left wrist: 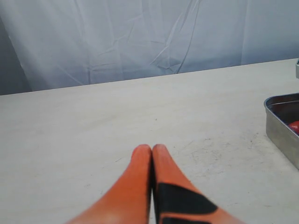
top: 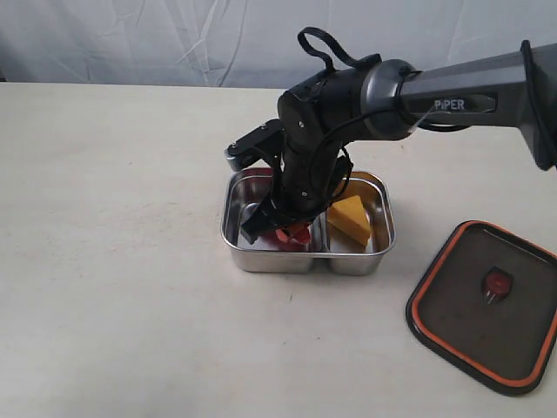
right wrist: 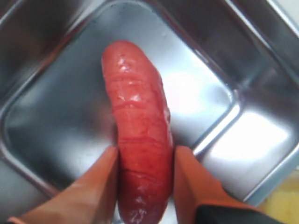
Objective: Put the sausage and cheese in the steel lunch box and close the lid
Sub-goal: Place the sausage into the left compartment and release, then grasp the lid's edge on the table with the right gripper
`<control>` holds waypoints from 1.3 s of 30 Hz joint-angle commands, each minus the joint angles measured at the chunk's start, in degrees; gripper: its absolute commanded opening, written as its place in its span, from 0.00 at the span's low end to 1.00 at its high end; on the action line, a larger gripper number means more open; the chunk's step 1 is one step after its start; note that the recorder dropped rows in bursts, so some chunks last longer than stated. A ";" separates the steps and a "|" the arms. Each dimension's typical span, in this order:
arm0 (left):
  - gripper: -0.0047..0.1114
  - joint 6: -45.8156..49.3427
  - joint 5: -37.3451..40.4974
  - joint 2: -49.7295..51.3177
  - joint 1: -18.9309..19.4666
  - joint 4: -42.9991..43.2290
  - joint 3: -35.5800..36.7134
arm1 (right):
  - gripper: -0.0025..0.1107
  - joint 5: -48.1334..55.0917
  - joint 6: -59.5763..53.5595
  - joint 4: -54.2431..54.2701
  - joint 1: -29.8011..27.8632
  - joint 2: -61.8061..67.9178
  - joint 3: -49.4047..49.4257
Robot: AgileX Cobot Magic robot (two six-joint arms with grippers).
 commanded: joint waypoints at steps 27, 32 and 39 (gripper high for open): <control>0.04 -0.22 0.04 -0.24 -0.28 0.19 0.17 | 0.45 14.02 4.67 -4.62 -0.43 -24.44 5.05; 0.04 -0.22 0.04 -0.24 -0.28 0.19 0.17 | 0.45 13.98 11.75 -13.44 -0.49 -36.42 21.85; 0.04 -0.22 0.04 -0.24 -0.28 0.19 0.17 | 0.45 2.19 14.18 -7.91 -0.49 -45.73 45.01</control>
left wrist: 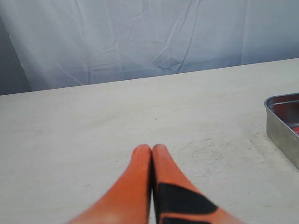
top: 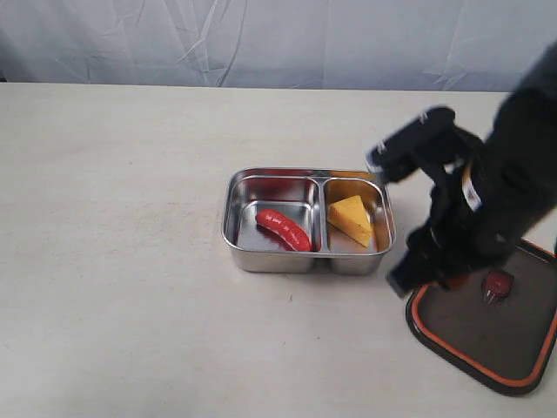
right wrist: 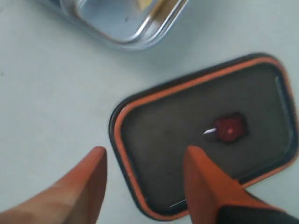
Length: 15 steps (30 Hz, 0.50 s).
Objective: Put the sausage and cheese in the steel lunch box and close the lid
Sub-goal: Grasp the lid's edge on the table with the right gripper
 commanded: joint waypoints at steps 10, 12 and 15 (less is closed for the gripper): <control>0.04 -0.22 0.04 -0.24 -0.28 0.19 0.17 | 0.45 -14.80 3.61 3.65 -0.16 -1.10 20.99; 0.04 -0.22 0.04 -0.24 -0.28 0.19 0.17 | 0.45 -17.07 3.62 2.57 -0.16 0.43 21.44; 0.04 -0.22 0.04 -0.24 -0.28 0.19 0.17 | 0.45 -20.72 5.20 0.60 -0.16 3.83 21.44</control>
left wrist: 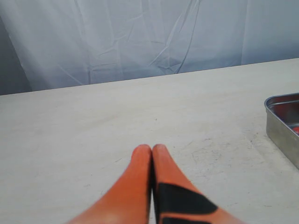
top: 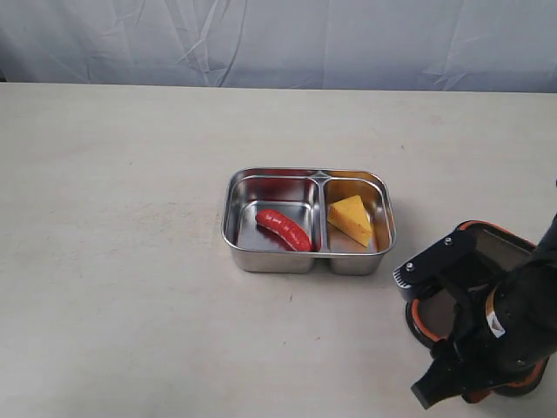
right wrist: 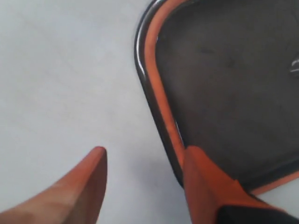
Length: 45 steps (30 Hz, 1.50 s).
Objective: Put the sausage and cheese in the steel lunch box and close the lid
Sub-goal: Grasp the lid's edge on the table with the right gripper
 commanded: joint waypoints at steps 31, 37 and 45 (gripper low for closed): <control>0.04 -0.22 0.04 -0.24 -0.28 0.19 0.17 | 0.02 -12.31 11.86 -7.67 -2.55 15.06 0.36; 0.04 -0.22 0.04 -0.24 -0.28 0.19 0.17 | 0.02 -10.70 12.11 -5.25 -2.55 4.42 0.36; 0.04 -0.48 -14.25 -0.24 -0.22 7.87 0.17 | 0.02 -8.07 12.11 -5.25 -2.55 -13.60 0.25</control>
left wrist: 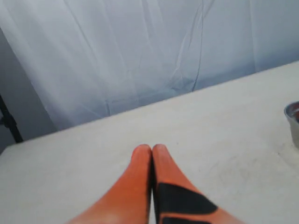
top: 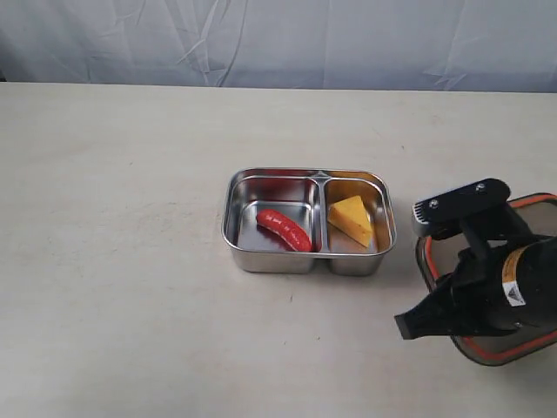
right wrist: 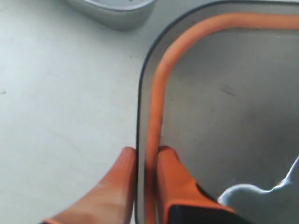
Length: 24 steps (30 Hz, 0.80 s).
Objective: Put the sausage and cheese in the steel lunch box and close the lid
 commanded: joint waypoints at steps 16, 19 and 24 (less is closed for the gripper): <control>0.04 -6.68 1.05 -0.24 -0.22 -53.51 0.17 | 0.01 -0.16 -14.95 17.22 -0.39 -23.56 -10.58; 0.04 -6.40 1.68 -0.24 -0.22 -53.60 0.17 | 0.01 -0.59 -20.85 24.88 -0.39 -23.56 -10.81; 0.04 -0.41 4.98 -0.24 -0.22 -58.15 0.17 | 0.01 -0.59 -34.96 40.25 -0.39 -23.56 -10.81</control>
